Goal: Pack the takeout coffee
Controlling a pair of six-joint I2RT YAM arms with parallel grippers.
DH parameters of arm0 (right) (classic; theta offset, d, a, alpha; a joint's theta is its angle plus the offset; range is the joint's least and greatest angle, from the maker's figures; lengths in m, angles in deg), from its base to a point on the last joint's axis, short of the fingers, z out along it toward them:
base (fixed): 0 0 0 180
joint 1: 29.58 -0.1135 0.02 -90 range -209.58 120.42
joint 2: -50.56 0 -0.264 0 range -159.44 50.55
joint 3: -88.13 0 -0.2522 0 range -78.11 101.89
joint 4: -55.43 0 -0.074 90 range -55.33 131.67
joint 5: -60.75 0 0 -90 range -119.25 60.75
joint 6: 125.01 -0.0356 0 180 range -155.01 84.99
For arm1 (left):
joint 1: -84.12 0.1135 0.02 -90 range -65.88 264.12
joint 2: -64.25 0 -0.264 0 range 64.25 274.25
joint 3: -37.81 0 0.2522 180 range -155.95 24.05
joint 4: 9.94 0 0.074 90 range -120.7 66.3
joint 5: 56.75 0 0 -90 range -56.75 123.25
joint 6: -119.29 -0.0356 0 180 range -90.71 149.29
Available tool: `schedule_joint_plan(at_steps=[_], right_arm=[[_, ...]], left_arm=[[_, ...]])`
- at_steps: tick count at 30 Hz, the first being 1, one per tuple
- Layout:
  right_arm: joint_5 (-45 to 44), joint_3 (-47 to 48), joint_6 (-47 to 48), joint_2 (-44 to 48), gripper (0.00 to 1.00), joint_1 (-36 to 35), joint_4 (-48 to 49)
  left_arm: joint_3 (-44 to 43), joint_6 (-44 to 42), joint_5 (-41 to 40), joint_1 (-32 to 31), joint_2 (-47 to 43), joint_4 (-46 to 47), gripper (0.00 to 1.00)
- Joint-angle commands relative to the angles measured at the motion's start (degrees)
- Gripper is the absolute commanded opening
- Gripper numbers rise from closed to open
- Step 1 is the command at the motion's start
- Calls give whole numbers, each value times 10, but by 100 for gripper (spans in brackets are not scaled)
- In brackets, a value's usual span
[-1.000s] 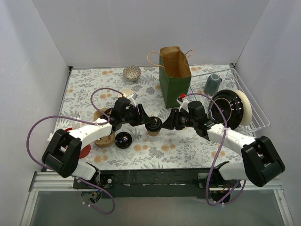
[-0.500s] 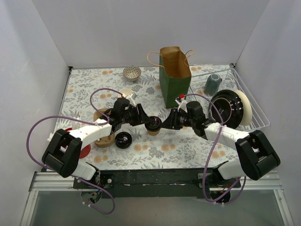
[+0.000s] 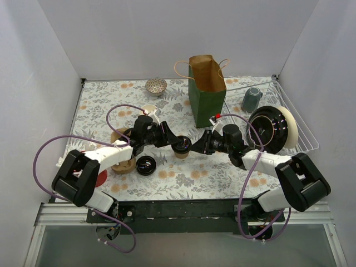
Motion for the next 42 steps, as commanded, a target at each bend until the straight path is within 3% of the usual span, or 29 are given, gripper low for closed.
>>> schedule_joint_plan(at_steps=[1, 19, 24, 29, 34, 36, 38, 42], right_arm=[[-89, -48, 55, -38, 13, -9, -101], [-92, -74, 98, -86, 13, -13, -96], [-66, -30, 94, -36, 22, -12, -136], [-91, 51, 101, 53, 41, -12, -248], [-125, 100, 135, 111, 53, -12, -313], [-129, 118, 172, 121, 57, -13, -323], [-117, 136, 208, 123, 65, -15, -335], [-149, 207, 298, 101, 74, -44, -400]], left_arm=[[37, -8, -15, -8, 43, -95, 31], [37, -8, -28, -8, 56, -106, 29], [23, -5, -15, -8, 46, -110, 29], [-6, -8, 6, -8, 22, -123, 32], [-40, -7, 24, -8, -6, -141, 54], [-52, -9, 20, -8, -20, -147, 67], [-78, -19, 8, -8, -28, -162, 76], [-130, -35, -32, -9, -42, -209, 87]])
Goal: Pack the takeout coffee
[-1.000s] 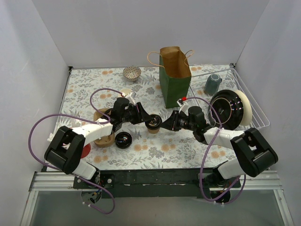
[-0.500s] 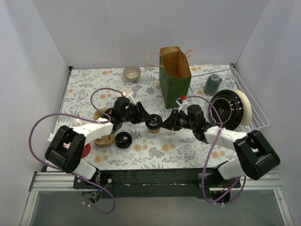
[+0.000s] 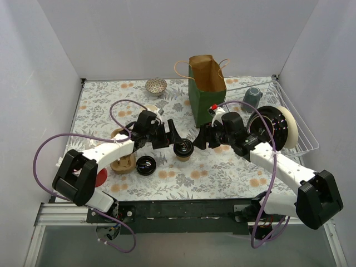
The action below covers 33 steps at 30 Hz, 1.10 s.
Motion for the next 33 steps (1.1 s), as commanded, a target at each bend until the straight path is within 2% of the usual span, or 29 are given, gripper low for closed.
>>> schedule_joint_plan(at_steps=[1, 4, 10, 17, 22, 29, 33], right_arm=[[-56, 99, 115, -20, 76, -32, -89], [-84, 135, 121, -40, 79, -48, -103], [-107, 189, 116, -101, 84, -84, -123], [-160, 237, 129, -161, 88, -126, -140], [-180, 268, 137, -197, 90, -148, -155], [-187, 273, 135, -230, 90, -159, -172], [-208, 272, 129, -240, 87, -163, -192]], left_arm=[[-71, -26, -52, -1, -49, -76, 90], [-90, -29, -103, 0, -64, -107, 98], [-83, -5, -266, 0, -153, -167, 98], [-100, -14, -369, 0, -228, -251, 98], [-80, -17, -374, 0, -275, -258, 98], [-71, -29, -369, 0, -295, -259, 98], [-74, -38, -358, 0, -302, -260, 98]])
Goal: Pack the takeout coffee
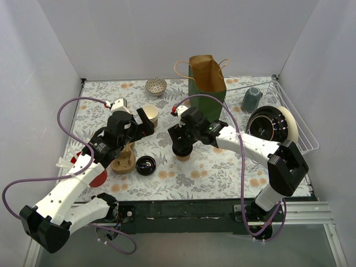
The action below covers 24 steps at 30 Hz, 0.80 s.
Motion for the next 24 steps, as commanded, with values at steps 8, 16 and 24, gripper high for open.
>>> schedule_joint_plan(at_steps=[8, 16, 24], right_arm=[[-61, -26, -22, 30, 79, -6, -54], [-85, -78, -43, 70, 78, -6, -74], [-139, -132, -74, 132, 79, 6, -116]], left_arm=[[-14, -29, -13, 1, -27, -24, 98], [-17, -34, -13, 1, -28, -26, 98], [-34, -40, -17, 1, -34, -39, 98]])
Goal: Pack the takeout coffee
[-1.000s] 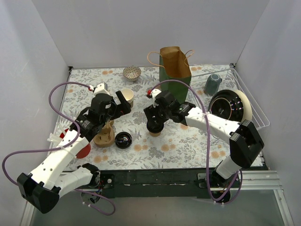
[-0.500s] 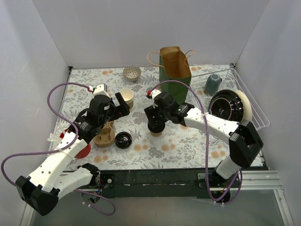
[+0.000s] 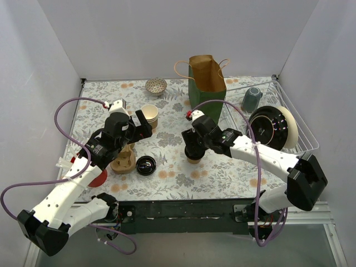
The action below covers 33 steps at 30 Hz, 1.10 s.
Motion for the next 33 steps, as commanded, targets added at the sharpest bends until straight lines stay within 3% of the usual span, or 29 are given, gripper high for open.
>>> schedule_joint_plan(at_steps=[1, 18, 24, 31, 33], right_arm=[[-56, -47, -16, 35, 79, 13, -88], [-141, -167, -104, 247, 82, 98, -158], [-139, -117, -99, 273, 87, 98, -173], [-144, -54, -83, 281, 88, 98, -186], [-142, -52, -83, 287, 87, 98, -183]], left_arm=[[-31, -10, -13, 1, -14, -14, 98], [-46, -11, -34, 1, 1, -52, 98], [-48, 33, -113, 1, 37, -111, 98], [-18, 84, -126, 1, 15, -110, 98], [-17, 159, -182, 1, 5, -137, 86]])
